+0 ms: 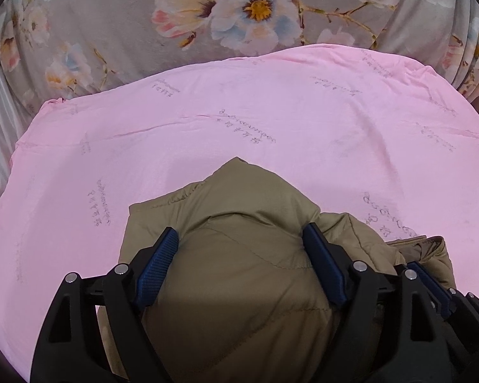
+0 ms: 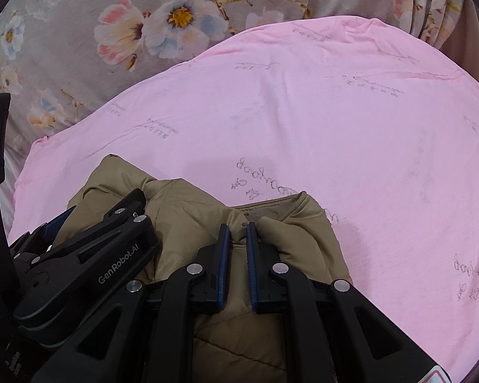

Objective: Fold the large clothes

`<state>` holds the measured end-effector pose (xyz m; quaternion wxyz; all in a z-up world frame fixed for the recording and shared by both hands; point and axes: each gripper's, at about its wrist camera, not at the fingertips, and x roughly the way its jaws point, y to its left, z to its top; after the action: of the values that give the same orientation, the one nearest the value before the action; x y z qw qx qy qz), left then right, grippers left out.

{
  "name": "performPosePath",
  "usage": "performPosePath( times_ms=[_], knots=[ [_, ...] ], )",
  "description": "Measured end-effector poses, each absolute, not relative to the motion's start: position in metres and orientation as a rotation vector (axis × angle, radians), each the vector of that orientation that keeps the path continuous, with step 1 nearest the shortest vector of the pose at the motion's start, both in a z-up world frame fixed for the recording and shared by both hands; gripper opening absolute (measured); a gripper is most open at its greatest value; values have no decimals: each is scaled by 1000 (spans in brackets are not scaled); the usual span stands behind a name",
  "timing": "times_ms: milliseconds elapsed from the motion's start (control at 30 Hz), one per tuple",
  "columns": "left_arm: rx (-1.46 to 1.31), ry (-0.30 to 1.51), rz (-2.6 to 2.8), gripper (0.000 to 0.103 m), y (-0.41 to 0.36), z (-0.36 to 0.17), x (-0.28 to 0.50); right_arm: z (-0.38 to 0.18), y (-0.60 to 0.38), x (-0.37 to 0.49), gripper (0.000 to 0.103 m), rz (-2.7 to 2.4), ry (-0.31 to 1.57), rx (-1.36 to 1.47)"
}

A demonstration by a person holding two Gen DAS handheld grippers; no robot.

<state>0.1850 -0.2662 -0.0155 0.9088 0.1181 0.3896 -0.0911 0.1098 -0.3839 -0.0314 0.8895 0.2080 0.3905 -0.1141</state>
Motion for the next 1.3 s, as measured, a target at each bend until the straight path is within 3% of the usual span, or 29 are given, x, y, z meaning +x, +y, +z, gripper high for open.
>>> performPosePath(
  times_ms=[300, 433, 500, 533, 600, 633, 667, 1300],
  knots=[
    [240, 814, -198, 79, -265, -11, 185, -31, -390, 104, 7, -219, 781, 465],
    [186, 827, -257, 77, -237, 14, 156, 3, -373, 59, 9, -269, 697, 399],
    [179, 814, -277, 69, -226, 27, 138, 14, -361, 39, 10, -248, 661, 403],
    [172, 810, -299, 59, -219, 33, 126, 18, -357, 32, 11, -243, 651, 403],
    [171, 798, -334, 33, -211, 39, 108, 25, -345, 18, 11, -246, 633, 367],
    [180, 795, -343, 14, -209, 41, 102, 27, -341, 15, 11, -249, 630, 348],
    [180, 800, -354, 4, -207, 41, 98, 27, -336, 14, 11, -241, 639, 333],
    [235, 753, -314, 0, -217, 1, 92, -18, -325, 22, 9, -250, 644, 313]
  ],
)
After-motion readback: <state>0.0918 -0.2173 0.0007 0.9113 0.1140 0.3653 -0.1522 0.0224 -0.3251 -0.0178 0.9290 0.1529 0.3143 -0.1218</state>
